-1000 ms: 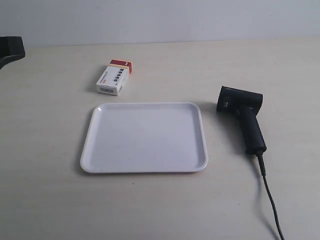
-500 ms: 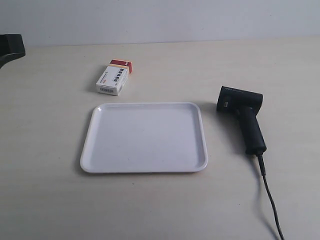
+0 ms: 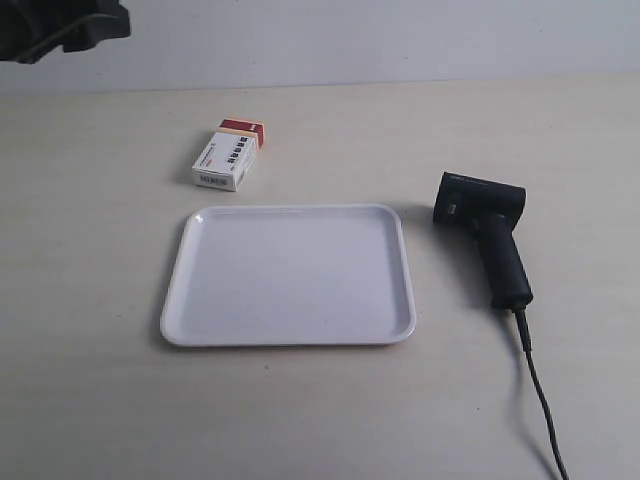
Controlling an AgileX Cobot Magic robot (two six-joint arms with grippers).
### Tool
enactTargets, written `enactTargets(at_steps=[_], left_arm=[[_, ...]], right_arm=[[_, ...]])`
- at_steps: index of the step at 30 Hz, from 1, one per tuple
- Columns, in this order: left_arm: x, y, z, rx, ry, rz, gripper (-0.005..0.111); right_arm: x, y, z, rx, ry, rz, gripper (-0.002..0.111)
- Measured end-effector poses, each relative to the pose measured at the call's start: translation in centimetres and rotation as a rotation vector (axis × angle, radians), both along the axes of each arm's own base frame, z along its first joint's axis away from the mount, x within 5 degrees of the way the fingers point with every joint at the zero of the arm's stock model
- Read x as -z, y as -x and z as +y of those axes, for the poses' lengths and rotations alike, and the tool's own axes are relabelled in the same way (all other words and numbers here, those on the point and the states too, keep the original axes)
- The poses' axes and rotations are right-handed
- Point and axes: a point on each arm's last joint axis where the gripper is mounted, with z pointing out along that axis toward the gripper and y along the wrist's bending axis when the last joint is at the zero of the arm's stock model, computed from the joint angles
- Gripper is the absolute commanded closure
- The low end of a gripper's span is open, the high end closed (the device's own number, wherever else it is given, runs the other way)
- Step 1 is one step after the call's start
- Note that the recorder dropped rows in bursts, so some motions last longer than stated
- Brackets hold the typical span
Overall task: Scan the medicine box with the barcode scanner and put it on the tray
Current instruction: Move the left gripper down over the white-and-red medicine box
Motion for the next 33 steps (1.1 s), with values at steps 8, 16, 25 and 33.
enactTargets(at_steps=[8,16,25,33], left_arm=[[2.6,-5.6,-2.1,0.025,-0.042,0.085,0.026],[5.6,-11.1,-4.8,0.128,-0.127,0.198,0.026],[8.8,-15.7,-6.4,0.198,-0.229,0.290,0.026],[12.2,-18.0,-7.4,0.229,-0.253,0.397,0.026]], right_arm=[[0.3,0.1,0.0,-0.006,0.006,0.033,0.108],[0.8,0.4,0.1,-0.013,-0.005,0.098,0.092],[2.3,0.2,0.8,-0.067,-0.019,0.257,0.058],[2.7,-0.1,1.5,-0.164,0.011,0.275,0.047]])
